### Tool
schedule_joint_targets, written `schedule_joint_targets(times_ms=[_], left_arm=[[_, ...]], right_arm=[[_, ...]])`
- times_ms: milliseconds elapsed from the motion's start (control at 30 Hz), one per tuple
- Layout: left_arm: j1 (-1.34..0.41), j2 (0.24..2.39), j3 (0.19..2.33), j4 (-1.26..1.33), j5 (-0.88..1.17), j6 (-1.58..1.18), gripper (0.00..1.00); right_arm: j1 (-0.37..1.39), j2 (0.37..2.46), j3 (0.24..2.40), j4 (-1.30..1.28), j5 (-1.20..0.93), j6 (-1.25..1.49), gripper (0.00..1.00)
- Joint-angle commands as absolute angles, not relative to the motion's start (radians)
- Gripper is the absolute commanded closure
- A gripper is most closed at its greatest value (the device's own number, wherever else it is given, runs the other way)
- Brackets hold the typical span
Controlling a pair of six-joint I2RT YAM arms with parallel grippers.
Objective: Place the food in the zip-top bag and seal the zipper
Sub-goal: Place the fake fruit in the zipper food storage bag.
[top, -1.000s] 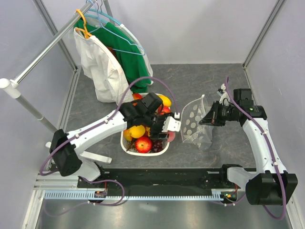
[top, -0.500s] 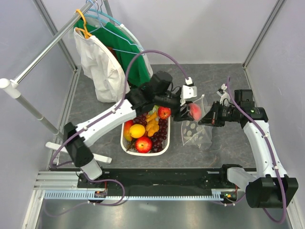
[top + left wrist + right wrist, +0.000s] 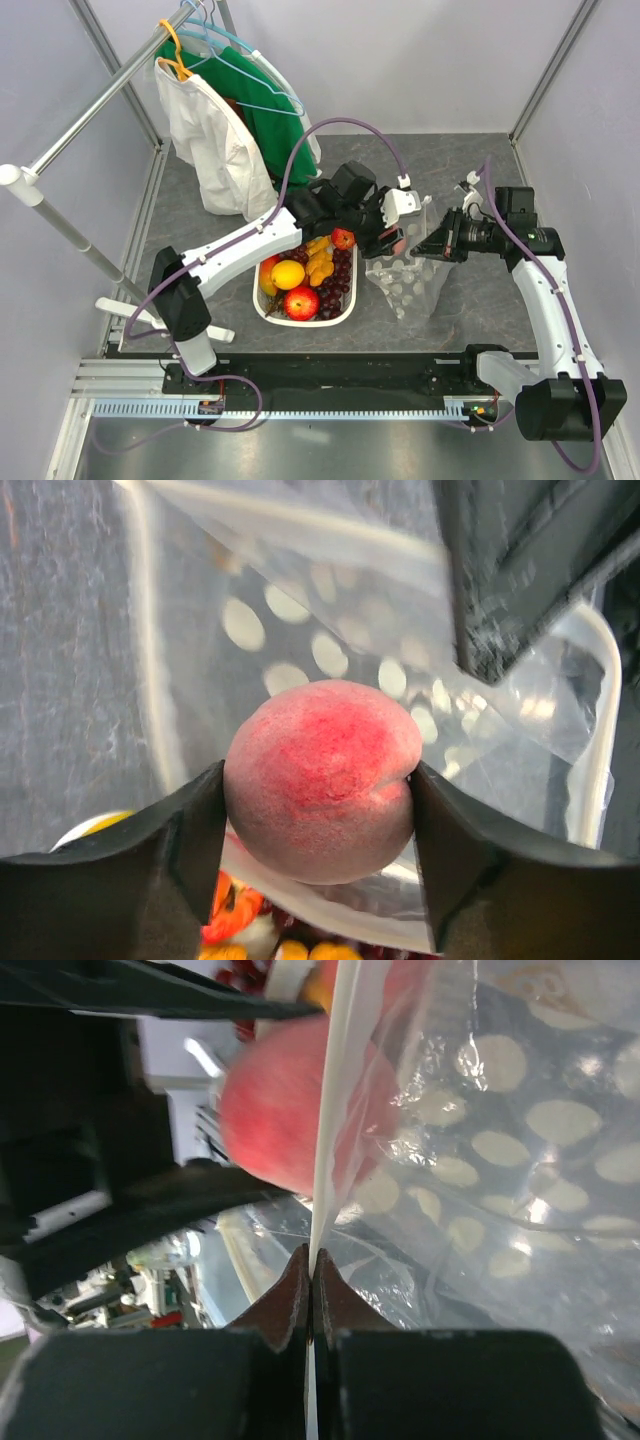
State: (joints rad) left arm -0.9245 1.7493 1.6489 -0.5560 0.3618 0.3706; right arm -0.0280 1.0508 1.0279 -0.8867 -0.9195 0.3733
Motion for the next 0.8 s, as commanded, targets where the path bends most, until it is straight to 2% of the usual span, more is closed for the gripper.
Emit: schedule_joint_targets(times_ms=[0, 100, 300, 467, 633, 733, 767], left_arm=[[-0.937, 1.674, 1.701, -0.65, 0.307, 0.431, 0.17], [-0.936, 1.651, 1.718, -0.709, 0.322, 0.404, 0.0], [-0.899, 1.6, 1.713, -0.695, 0.31, 0.25, 0.01], [-0.887, 1.64, 1.71, -0.678, 0.212, 0.164, 0.09], [-0.881, 1.684, 1.72, -0.686, 0.195, 0.103, 0.13], [-0.882, 1.715, 1.752, -0.721, 0.216, 0.101, 0.26], [-0.879, 1.718, 1.759, -0.727, 0.216, 0.106, 0.39]], right_arm=[[-0.026, 1.046, 1.017, -0.658, -1.04, 0.526, 1.0], [-0.025, 1.043, 1.002, -0.646, -1.042, 0.528, 1.0], [-0.025, 1.009, 0.959, -0.676, -1.042, 0.488, 1.0], [-0.026, 1.0, 0.95, -0.681, -1.045, 0.479, 1.0], [-0.026, 0.985, 0.965, -0.712, -1.034, 0.453, 1.0], [-0.026, 0.979, 0.962, -0.741, -1.008, 0.436, 1.0], [-0.025, 0.979, 0.963, -0.761, -0.991, 0.424, 1.0]])
